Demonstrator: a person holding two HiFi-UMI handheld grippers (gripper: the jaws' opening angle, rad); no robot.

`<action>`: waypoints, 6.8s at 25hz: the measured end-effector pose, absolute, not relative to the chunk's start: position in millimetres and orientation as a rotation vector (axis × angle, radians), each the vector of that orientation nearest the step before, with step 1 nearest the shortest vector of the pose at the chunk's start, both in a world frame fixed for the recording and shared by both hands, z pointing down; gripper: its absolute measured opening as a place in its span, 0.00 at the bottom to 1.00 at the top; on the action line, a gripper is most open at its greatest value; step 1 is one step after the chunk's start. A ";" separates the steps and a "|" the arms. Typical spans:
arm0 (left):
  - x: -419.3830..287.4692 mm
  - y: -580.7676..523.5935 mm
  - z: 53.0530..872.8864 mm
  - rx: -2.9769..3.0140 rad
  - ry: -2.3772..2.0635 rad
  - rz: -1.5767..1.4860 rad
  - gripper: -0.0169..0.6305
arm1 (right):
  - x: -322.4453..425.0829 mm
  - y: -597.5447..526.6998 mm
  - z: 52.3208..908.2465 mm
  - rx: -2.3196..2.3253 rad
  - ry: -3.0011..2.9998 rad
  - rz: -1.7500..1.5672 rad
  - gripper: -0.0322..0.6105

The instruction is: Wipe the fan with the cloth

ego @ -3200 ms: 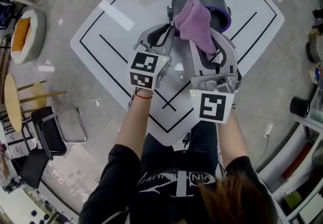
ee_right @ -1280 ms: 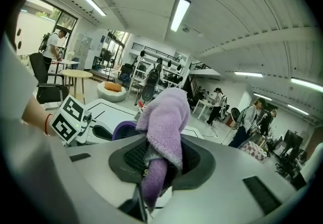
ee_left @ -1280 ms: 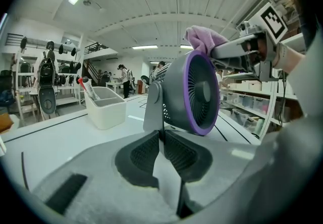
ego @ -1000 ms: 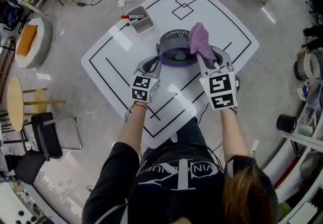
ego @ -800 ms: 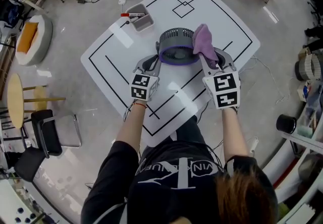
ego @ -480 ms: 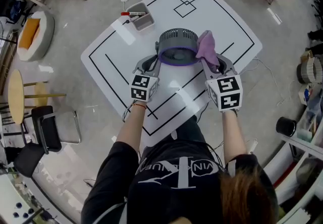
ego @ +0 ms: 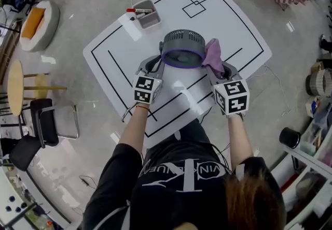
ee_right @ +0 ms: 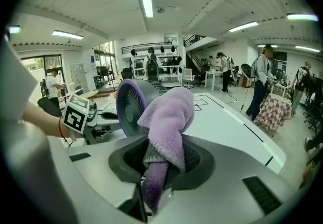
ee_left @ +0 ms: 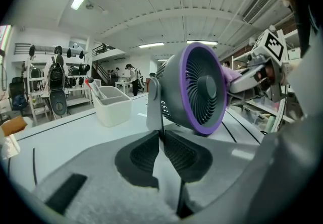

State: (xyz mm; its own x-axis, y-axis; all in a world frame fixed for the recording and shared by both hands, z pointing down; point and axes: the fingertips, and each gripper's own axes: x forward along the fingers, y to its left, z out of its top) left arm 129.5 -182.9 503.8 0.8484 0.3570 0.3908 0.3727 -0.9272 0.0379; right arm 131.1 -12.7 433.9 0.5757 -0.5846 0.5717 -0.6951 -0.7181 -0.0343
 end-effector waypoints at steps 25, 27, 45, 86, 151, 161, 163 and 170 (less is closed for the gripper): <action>98.2 -179.5 429.1 -3.103 -0.444 -0.380 0.41 | 167.6 -128.5 319.8 2.000 -1.704 0.335 0.21; 103.3 -178.7 428.3 -3.074 -0.396 -0.433 0.38 | 163.2 -155.5 326.4 1.825 -1.739 0.334 0.21; 105.9 -177.8 441.0 -3.056 -0.245 -0.595 0.22 | 158.8 -175.5 362.0 1.250 -1.728 0.536 0.20; 101.6 -72.5 398.5 -3.299 -0.579 -0.577 0.25 | 154.9 -29.3 408.9 2.145 -1.349 0.644 0.21; 16.2 -103.4 406.9 -3.826 0.884 -0.305 0.16 | 105.1 -160.3 405.8 0.838 -2.171 -0.198 0.21; -3.8 -103.1 412.6 -3.849 0.874 -0.338 0.17 | 92.7 -190.2 444.9 0.783 -2.071 -0.130 0.20; -3.5 -103.1 413.7 -3.851 0.868 -0.344 0.17 | 96.5 -187.7 455.3 0.785 -2.060 -0.102 0.20; -2.4 -102.5 414.9 -3.853 0.867 -0.351 0.17 | 103.8 -164.7 472.2 0.793 -2.049 -0.043 0.20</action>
